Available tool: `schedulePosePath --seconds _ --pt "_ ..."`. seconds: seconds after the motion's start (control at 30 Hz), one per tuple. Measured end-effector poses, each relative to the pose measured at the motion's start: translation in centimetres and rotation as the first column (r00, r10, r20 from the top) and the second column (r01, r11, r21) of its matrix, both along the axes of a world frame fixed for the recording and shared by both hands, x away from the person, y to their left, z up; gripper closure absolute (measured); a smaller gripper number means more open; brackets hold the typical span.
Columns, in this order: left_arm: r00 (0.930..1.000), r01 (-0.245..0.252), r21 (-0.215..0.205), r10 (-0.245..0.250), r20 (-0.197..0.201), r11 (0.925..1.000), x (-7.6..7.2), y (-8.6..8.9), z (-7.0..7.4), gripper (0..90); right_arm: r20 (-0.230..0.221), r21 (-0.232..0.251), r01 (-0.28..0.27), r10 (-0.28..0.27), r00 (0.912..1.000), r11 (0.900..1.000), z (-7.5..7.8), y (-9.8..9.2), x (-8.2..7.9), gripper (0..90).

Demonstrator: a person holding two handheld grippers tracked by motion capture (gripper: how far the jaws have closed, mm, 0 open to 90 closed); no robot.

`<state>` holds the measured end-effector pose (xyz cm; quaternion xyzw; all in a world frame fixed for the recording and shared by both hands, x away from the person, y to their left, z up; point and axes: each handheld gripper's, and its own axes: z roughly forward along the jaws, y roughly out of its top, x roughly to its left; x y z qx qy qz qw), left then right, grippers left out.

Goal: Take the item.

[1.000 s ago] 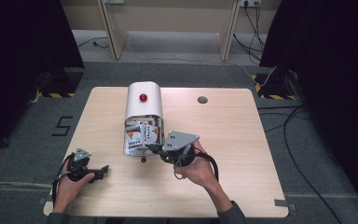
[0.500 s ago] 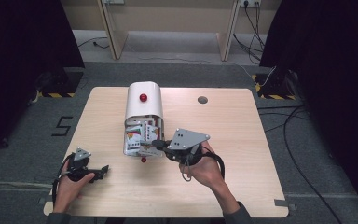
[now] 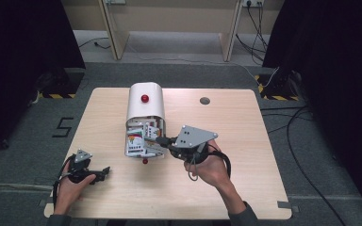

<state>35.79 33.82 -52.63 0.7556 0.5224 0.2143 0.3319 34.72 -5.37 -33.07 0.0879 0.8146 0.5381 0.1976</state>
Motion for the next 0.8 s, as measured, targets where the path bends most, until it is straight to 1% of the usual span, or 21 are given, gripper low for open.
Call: schedulePosePath --seconds 0.13,0.17,0.33,0.37,0.4,0.43,0.5,0.53,0.6,0.63,0.67,0.73,0.8 --pt "1.0000 0.000 0.000 0.000 0.000 1.0000 0.0 0.0 0.0 0.0 0.009 0.004 0.016 -0.016 0.9998 1.000 0.4 -0.7 0.0 90.0" --pt "1.0000 0.000 0.000 0.000 0.000 1.0000 0.0 0.0 0.0 0.0 0.007 0.013 0.030 -0.030 0.9995 0.999 0.6 -1.2 0.2 90.0" --pt "1.0000 0.000 0.000 0.000 -0.001 1.0000 0.0 0.0 0.0 0.0 0.011 0.016 0.055 -0.055 0.9984 0.998 0.7 -2.0 0.4 90.0" --pt "1.0000 -0.001 0.000 0.001 0.000 1.0000 0.0 0.0 0.0 0.0 0.012 0.024 0.068 -0.068 0.9976 0.997 0.9 -2.6 0.6 90.0" --pt "1.0000 -0.001 0.000 0.001 0.000 1.0000 0.0 0.0 0.0 0.0 0.012 0.024 0.068 -0.068 0.9976 0.997 0.9 -2.6 0.6 90.0" --pt "1.0000 0.000 0.000 0.000 0.000 1.0000 0.0 0.0 0.0 0.0 0.014 0.023 0.080 -0.080 0.9967 0.997 0.9 -3.2 0.7 90.0" --pt "1.0000 0.000 0.000 0.000 0.000 1.0000 0.0 0.0 0.0 0.0 0.015 0.022 0.087 -0.088 0.9960 0.996 1.0 -3.5 0.7 90.0" --pt "1.0000 0.000 0.000 0.000 0.000 1.0000 0.0 0.0 0.0 0.0 0.014 0.026 0.104 -0.104 0.9945 0.994 0.9 -4.0 0.9 90.0" --pt "1.0000 0.000 0.000 0.000 0.000 1.0000 0.0 0.0 0.0 0.0 0.014 0.027 0.111 -0.111 0.9937 0.993 0.9 -4.3 0.9 90.0" --pt "1.0000 0.000 0.001 0.000 0.000 1.0000 0.0 0.0 0.0 0.0 0.011 0.023 0.123 -0.123 0.9923 0.992 0.7 -4.8 0.9 90.0" --pt "1.0000 0.000 0.001 0.000 0.000 1.0000 0.0 0.0 0.0 0.0 0.011 0.023 0.123 -0.123 0.9923 0.992 0.7 -4.8 0.9 90.0" --pt "1.0000 -0.001 0.000 0.001 0.000 1.0000 0.0 0.0 0.0 0.0 0.003 0.021 0.145 -0.145 0.9895 0.989 0.3 -5.7 1.1 90.0" --pt "1.0000 -0.001 0.000 0.001 0.000 1.0000 0.0 0.0 0.0 0.0 -0.001 0.021 0.152 -0.152 0.9883 0.988 0.2 -5.9 1.1 90.0"
